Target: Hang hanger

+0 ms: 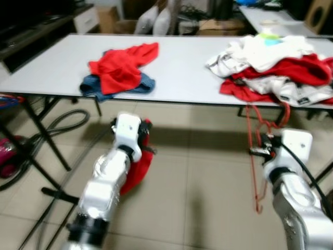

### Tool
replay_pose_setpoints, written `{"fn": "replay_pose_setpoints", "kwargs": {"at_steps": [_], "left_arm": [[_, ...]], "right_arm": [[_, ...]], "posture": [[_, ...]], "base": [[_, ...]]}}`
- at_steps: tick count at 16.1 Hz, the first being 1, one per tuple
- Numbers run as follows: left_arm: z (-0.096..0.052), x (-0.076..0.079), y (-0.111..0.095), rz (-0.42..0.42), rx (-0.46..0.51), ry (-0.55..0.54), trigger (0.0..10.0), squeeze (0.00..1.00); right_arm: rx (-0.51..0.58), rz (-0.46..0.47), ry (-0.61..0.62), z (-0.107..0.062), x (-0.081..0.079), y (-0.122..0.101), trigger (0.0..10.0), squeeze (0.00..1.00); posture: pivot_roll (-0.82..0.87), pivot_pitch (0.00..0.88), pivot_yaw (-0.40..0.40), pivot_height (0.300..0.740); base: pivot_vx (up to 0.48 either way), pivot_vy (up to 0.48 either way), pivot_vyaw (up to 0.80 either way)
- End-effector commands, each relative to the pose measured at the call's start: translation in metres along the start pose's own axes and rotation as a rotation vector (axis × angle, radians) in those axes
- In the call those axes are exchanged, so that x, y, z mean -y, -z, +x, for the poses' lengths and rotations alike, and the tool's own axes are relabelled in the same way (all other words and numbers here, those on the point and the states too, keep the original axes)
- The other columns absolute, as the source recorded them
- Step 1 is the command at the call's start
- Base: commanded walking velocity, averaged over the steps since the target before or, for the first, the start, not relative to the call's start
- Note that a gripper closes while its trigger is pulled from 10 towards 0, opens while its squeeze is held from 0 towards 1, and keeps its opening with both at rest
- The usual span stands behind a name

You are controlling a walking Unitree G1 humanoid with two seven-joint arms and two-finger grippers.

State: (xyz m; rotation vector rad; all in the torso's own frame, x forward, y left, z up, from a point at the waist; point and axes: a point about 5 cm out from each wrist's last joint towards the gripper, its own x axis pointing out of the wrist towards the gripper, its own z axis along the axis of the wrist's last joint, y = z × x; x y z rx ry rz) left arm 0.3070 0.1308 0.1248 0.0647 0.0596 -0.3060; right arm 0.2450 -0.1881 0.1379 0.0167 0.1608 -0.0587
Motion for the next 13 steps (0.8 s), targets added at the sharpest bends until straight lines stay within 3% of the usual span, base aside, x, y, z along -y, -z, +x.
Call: {"fn": "replay_pose_setpoints", "kwargs": {"at_steps": [1,5,13], "left_arm": [[0.0,-0.001,-0.01,-0.022,0.048,-0.006,10.0,0.0],[0.003,-0.005,-0.023,-0.029,0.1,-0.025,10.0,0.0],[0.013,-0.009,-0.045,-0.006,0.168,-0.023,10.0,0.0]], "right_arm": [[0.043,-0.071,-0.112,0.003,-0.014,-0.012,10.0,0.0],[0.121,-0.121,-0.258,0.002,-0.029,-0.024,10.0,0.0],[0.183,-0.102,-0.293,0.002,-0.031,-0.033,10.0,0.0]], "posture": [[-0.01,0.0,0.025,0.74],[0.0,0.0,0.011,0.74],[-0.01,0.0,0.008,0.74]], "base": [[0.0,0.0,0.0],[0.305,0.0,0.0],[0.398,0.0,0.0]]}}
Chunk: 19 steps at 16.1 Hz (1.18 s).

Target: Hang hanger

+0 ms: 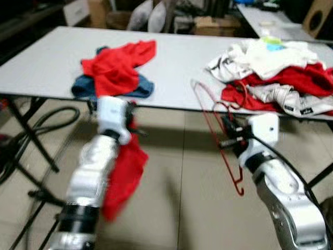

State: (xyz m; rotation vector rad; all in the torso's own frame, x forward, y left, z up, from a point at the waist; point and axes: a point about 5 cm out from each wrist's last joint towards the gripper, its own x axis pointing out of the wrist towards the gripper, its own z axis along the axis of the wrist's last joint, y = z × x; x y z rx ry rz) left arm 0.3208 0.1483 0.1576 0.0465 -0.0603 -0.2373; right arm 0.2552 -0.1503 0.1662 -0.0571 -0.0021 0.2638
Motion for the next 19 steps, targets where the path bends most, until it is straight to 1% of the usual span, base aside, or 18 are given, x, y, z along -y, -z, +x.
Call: {"fn": "replay_pose_setpoints", "kwargs": {"at_steps": [1,2,5,7,8,9,10,11,12,13,14,15,16,17,18,19], "left_arm": [[0.009,0.014,-0.014,-0.009,0.055,0.048,10.0,0.0],[0.012,0.015,-0.018,-0.009,0.072,0.059,10.0,0.0],[0.02,0.019,-0.021,-0.004,0.08,0.098,10.0,0.0],[0.039,0.029,-0.027,0.017,0.09,0.165,10.0,0.0],[0.047,0.032,-0.031,0.01,0.099,0.183,10.0,0.0],[0.072,0.039,-0.054,0.009,0.144,0.231,10.0,0.0],[0.09,0.041,-0.083,0.016,0.198,0.244,10.0,0.0],[0.102,0.037,-0.118,0.037,0.269,0.223,10.0,0.0],[0.11,0.027,-0.164,0.05,0.366,0.164,10.0,0.0],[0.109,0.016,-0.21,0.071,0.467,0.099,10.0,0.0],[0.106,0.007,-0.24,0.103,0.537,0.049,10.0,0.0],[0.103,0.001,-0.251,0.135,0.561,0.021,10.0,0.0],[0.103,-0.012,-0.248,0.245,0.537,-0.035,10.0,0.0],[0.105,-0.015,-0.235,0.279,0.496,-0.036,10.0,0.0],[0.11,-0.024,-0.18,0.331,0.325,-0.033,10.0,0.0],[0.11,-0.026,-0.151,0.376,0.237,-0.033,10.0,0.0]], "right_arm": [[0.02,-0.012,0.024,-0.003,0.007,-0.004,10.0,0.0],[0.024,-0.012,0.026,-0.004,0.007,-0.004,10.0,0.0],[0.03,-0.003,0.037,-0.003,0.007,-0.004,10.0,0.0],[0.031,0.009,0.056,-0.003,0.009,-0.004,10.0,0.0],[0.032,0.01,0.059,-0.003,0.009,-0.004,10.0,0.0],[0.034,0.009,0.063,-0.002,0.009,-0.005,10.0,0.0],[0.036,0.008,0.064,-0.001,0.009,-0.005,10.0,0.0],[0.038,0.008,0.064,0.0,0.01,-0.005,10.0,0.0],[0.041,0.008,0.064,0.0,0.009,-0.005,10.0,0.0],[0.044,0.008,0.064,0.0,0.009,-0.006,10.0,0.0],[0.045,0.008,0.064,-0.001,0.008,-0.006,10.0,0.0],[0.045,0.008,0.063,-0.002,0.007,-0.006,10.0,0.0],[0.044,0.013,0.063,-0.003,0.005,-0.005,10.0,0.0],[0.045,0.014,0.064,-0.004,0.005,-0.005,10.0,0.0],[0.046,0.021,0.062,-0.004,0.004,-0.004,10.0,0.0],[0.045,0.023,0.058,-0.004,0.003,-0.004,10.0,0.0]], "posture": [[-0.02,0.0,0.008,0.74],[-0.02,0.0,0.009,0.74],[-0.02,0.0,0.01,0.74],[-0.03,0.0,0.011,0.74],[-0.03,0.0,0.012,0.74],[-0.03,0.0,0.012,0.74],[-0.03,0.0,0.012,0.74],[-0.03,0.0,0.011,0.74],[-0.04,0.0,0.016,0.74],[-0.04,0.0,0.016,0.74],[-0.04,0.0,0.027,0.74],[-0.05,0.0,0.033,0.74],[-0.05,0.0,0.04,0.74],[-0.05,0.0,0.038,0.74],[-0.05,0.0,0.031,0.74],[-0.04,0.0,0.026,0.74]], "base": [[0.428,0.0,0.0],[0.431,0.0,0.0],[0.431,0.0,0.0],[0.409,0.0,0.0],[0.405,0.0,0.0],[0.416,0.0,0.0],[0.42,0.0,0.0],[0.42,0.0,0.0],[0.416,0.0,0.0],[0.398,0.0,0.0],[0.379,0.0,0.0],[0.364,0.0,0.0],[0.33,0.0,0.0],[0.322,0.0,0.0],[0.315,0.0,0.0],[0.281,0.0,0.0]]}}
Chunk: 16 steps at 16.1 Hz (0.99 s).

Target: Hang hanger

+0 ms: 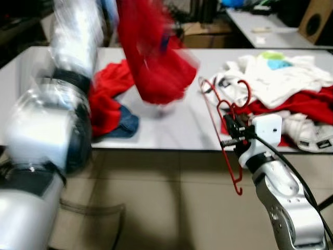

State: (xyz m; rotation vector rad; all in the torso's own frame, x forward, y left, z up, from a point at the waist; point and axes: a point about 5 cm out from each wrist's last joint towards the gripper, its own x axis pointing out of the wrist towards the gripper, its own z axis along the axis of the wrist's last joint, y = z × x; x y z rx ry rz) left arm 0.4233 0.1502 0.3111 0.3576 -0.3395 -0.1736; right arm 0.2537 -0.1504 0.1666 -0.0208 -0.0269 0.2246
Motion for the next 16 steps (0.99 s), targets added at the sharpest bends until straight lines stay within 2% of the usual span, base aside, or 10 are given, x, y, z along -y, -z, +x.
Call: {"fn": "replay_pose_setpoints", "kwargs": {"at_steps": [1,4,5,9,10,11,12,13,14,16], "left_arm": [[-0.003,0.011,0.014,0.031,-0.058,0.037,10.0,0.0],[-0.041,0.026,0.091,0.108,-0.3,0.104,10.0,0.0],[-0.057,0.02,0.113,0.222,-0.383,0.123,10.0,0.0],[-0.096,-0.081,0.128,0.457,-0.546,-0.137,10.0,0.0],[-0.099,-0.092,0.124,0.423,-0.528,-0.18,10.0,0.0],[-0.096,-0.079,0.126,0.27,-0.501,-0.117,10.0,0.0],[-0.094,-0.064,0.129,0.235,-0.483,-0.039,10.0,0.0],[-0.093,-0.047,0.135,0.141,-0.491,0.034,10.0,0.95],[-0.092,-0.033,0.138,0.089,-0.482,0.091,10.0,1.0],[-0.088,-0.037,0.13,0.05,-0.438,0.066,10.0,1.0]], "right_arm": [[0.017,-0.009,0.012,-0.002,0.002,-0.003,10.0,0.0],[0.014,-0.017,-0.02,0.003,-0.002,-0.004,10.0,0.0],[0.013,-0.02,-0.025,0.002,-0.003,-0.004,10.0,0.0],[-0.017,-0.003,-0.04,-0.004,-0.002,0.003,10.0,0.0],[-0.02,0.005,-0.049,-0.003,-0.003,0.004,10.0,0.0],[-0.023,0.012,-0.059,-0.001,-0.005,0.005,10.0,0.0],[-0.024,0.017,-0.066,0.001,-0.007,0.006,10.0,0.0],[-0.026,0.018,-0.073,0.003,-0.009,0.006,10.0,0.0],[-0.027,0.019,-0.079,0.004,-0.01,0.007,10.0,0.0],[-0.031,0.014,-0.078,0.001,-0.008,0.008,10.0,0.0]], "posture": [[-0.04,0.0,0.017,0.74],[-0.03,0.0,0.014,0.74],[-0.04,0.0,0.016,0.74],[-0.01,0.0,-0.001,0.74],[0.01,0.0,-0.012,0.74],[0.02,0.0,-0.022,0.74],[0.03,0.0,-0.023,0.74],[0.03,0.0,-0.025,0.74],[0.03,0.0,-0.019,0.74],[0.01,0.0,0.003,0.74]], "base": [[0.27,0.0,0.0],[0.0,0.0,0.0],[0.0,0.0,0.0],[0.0,0.0,0.0],[0.0,0.0,0.0],[0.0,0.0,0.0],[0.0,0.0,0.0],[0.0,0.0,0.0],[0.0,0.0,0.0],[0.0,0.0,0.0]]}}
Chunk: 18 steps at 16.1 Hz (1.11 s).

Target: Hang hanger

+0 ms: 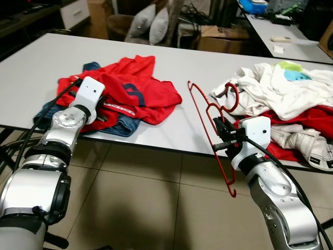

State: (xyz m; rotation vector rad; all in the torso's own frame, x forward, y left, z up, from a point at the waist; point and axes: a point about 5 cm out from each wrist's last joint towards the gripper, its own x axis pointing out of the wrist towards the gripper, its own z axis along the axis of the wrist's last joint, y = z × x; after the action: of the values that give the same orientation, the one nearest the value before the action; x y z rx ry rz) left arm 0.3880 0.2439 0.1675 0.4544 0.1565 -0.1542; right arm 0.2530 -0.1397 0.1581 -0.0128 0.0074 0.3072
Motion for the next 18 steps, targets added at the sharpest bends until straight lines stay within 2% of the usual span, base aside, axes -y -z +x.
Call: {"fn": "replay_pose_setpoints", "kwargs": {"at_steps": [1,2,4,5,6,7,8,9,10,11,12,13,14,15,16,17,18], "left_arm": [[-0.002,-0.022,-0.024,-0.013,0.09,-0.036,10.0,1.0],[-0.006,-0.04,-0.04,0.0,0.148,-0.072,10.0,1.0],[-0.013,-0.066,-0.063,-0.033,0.234,-0.159,10.0,1.0],[-0.016,-0.076,-0.073,-0.068,0.269,-0.198,10.0,0.18],[-0.019,-0.082,-0.079,-0.093,0.293,-0.221,10.0,0.18],[-0.016,-0.075,-0.084,-0.057,0.244,-0.002,10.0,0.0],[-0.014,-0.061,-0.075,0.062,0.173,0.138,10.0,0.0],[-0.013,-0.048,-0.062,0.112,0.104,0.252,10.0,0.0],[-0.012,-0.043,-0.057,0.113,0.097,0.273,10.0,0.0],[-0.009,-0.036,-0.058,0.053,0.148,0.255,10.0,0.0],[-0.006,-0.023,-0.066,-0.045,0.253,0.244,10.0,0.0],[-0.004,0.002,-0.076,-0.202,0.377,0.259,10.0,0.0],[-0.008,0.034,-0.077,-0.318,0.417,0.317,10.0,0.0],[-0.011,0.044,-0.076,-0.331,0.425,0.344,10.0,0.0],[-0.025,0.079,-0.073,-0.337,0.425,0.377,10.0,0.0],[-0.032,0.094,-0.067,-0.302,0.408,0.364,10.0,0.0],[-0.04,0.109,-0.053,-0.289,0.366,0.322,10.0,0.0]], "right_arm": [[0.0,0.0,0.015,-0.004,0.005,-0.001,10.0,0.0],[-0.002,-0.001,0.031,-0.006,0.007,-0.001,10.0,0.0],[-0.007,-0.003,0.056,-0.007,0.011,-0.001,10.0,0.0],[-0.009,-0.001,0.07,-0.007,0.013,-0.001,10.0,0.0],[-0.011,0.0,0.079,-0.007,0.014,-0.001,10.0,0.0],[-0.016,-0.002,0.092,-0.004,0.019,-0.003,10.0,0.0],[-0.017,-0.006,0.089,-0.004,0.02,-0.003,10.0,0.0],[-0.017,-0.014,0.085,-0.004,0.02,-0.003,10.0,0.0],[-0.016,-0.019,0.086,-0.004,0.021,-0.003,10.0,0.0],[-0.011,-0.019,0.096,-0.004,0.021,-0.004,10.0,0.0],[-0.019,-0.016,0.133,-0.006,0.023,-0.003,10.0,0.0],[-0.003,-0.003,0.192,-0.009,0.028,-0.005,10.0,0.0],[0.01,0.005,0.243,-0.012,0.032,-0.008,10.0,0.0],[0.011,-0.002,0.259,-0.014,0.033,-0.009,10.0,0.0],[0.027,-0.064,0.271,-0.018,0.035,-0.016,10.0,0.0],[0.03,-0.082,0.272,-0.022,0.035,-0.018,10.0,0.0],[0.026,-0.11,0.274,-0.027,0.035,-0.021,10.0,0.0]], "posture": [[0.01,0.0,0.009,0.74],[0.0,0.0,0.01,0.74],[0.0,0.0,0.006,0.74],[0.0,0.0,0.006,0.74],[0.0,0.0,0.006,0.74],[0.0,0.0,-0.005,0.74],[0.01,0.0,-0.007,0.74],[0.01,0.0,-0.004,0.74],[0.0,0.0,-0.003,0.74],[0.0,0.0,0.003,0.74],[0.0,0.0,0.013,0.74],[-0.01,0.0,0.022,0.74],[-0.02,0.0,0.025,0.74],[-0.02,0.0,0.025,0.74],[-0.04,0.0,0.021,0.74],[-0.03,0.0,0.017,0.74],[-0.04,0.0,0.015,0.74]], "base": [[0.0,0.0,0.0],[0.0,0.0,0.0],[0.0,0.0,0.0],[0.0,0.0,0.0],[0.0,0.0,0.0],[0.0,0.0,0.0],[0.0,0.0,0.0],[0.0,0.0,0.0],[0.0,0.0,0.0],[0.0,0.0,0.0],[0.0,0.0,0.0],[0.0,0.0,-0.8],[0.0,0.0,-0.8],[0.0,0.0,-0.8],[0.0,0.0,-0.8],[0.0,0.0,-0.8],[0.0,0.0,-0.8]]}}
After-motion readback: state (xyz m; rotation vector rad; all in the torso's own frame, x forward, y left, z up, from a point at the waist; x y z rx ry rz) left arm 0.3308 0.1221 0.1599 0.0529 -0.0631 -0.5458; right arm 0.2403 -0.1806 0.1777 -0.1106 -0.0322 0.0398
